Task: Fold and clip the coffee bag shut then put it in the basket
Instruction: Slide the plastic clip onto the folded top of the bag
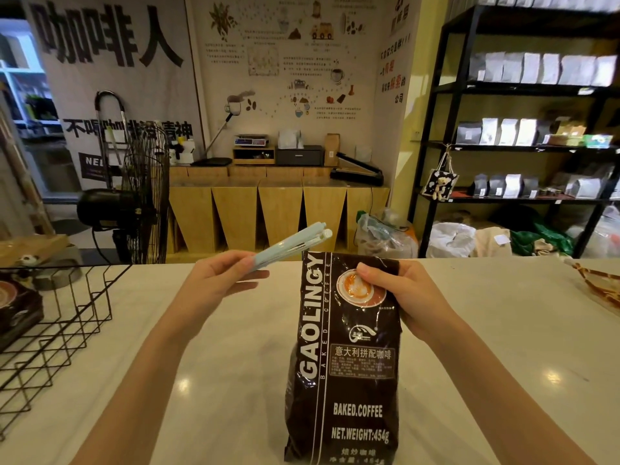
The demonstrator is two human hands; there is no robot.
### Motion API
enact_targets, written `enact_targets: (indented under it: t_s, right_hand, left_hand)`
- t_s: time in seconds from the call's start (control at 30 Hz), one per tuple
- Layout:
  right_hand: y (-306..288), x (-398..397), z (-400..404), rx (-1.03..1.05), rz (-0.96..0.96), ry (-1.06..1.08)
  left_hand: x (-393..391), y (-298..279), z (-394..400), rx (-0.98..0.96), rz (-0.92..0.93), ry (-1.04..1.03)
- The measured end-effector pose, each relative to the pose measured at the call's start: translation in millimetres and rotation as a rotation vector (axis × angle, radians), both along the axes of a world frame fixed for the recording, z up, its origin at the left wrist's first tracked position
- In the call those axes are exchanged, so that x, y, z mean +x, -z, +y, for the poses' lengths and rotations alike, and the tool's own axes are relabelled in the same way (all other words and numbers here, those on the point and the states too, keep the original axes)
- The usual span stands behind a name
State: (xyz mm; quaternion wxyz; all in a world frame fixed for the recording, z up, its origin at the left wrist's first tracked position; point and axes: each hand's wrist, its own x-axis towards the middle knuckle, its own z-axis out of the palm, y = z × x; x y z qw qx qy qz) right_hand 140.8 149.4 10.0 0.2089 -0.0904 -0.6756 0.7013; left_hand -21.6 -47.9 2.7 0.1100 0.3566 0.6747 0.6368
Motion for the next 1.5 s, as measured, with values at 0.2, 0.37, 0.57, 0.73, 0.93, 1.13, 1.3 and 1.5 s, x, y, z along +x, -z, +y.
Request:
enact_targets:
  t_s: [0.2, 0.37, 0.57, 0.73, 0.93, 1.13, 1.3, 1.5]
  right_hand:
    - [0, 1, 0, -0.005, 0.002, 0.008]
    - [0, 1, -3, 0.022, 0.023, 0.008]
    - [1, 0, -6, 0.048, 0.034, 0.014]
    - [0, 2, -10, 0.066, 0.056, 0.009]
    - [2, 3, -11, 0.106, 0.078, 0.094]
    - [-2, 7, -12, 0.158, 0.112, 0.057]
    - [-1, 8, -11, 0.177, 0.11, 0.046]
    - [0, 9, -12, 0.158, 0.117, -0.029]
  left_hand:
    - [23, -13, 4, -0.007, 0.074, 0.109]
    - [37, -20, 5, -0.022, 0.127, 0.182]
    - [47, -19, 13, -0.04, 0.108, 0.18]
    - [57, -15, 20, 0.002, 0.012, 0.197]
    - [66, -10, 30, 0.093, -0.073, 0.16]
    - [69, -15, 28, 0.085, -0.007, 0.158]
    - [68, -24, 21, 0.024, 0.084, 0.21]
    - [65, -30, 16, -0.044, 0.121, 0.234]
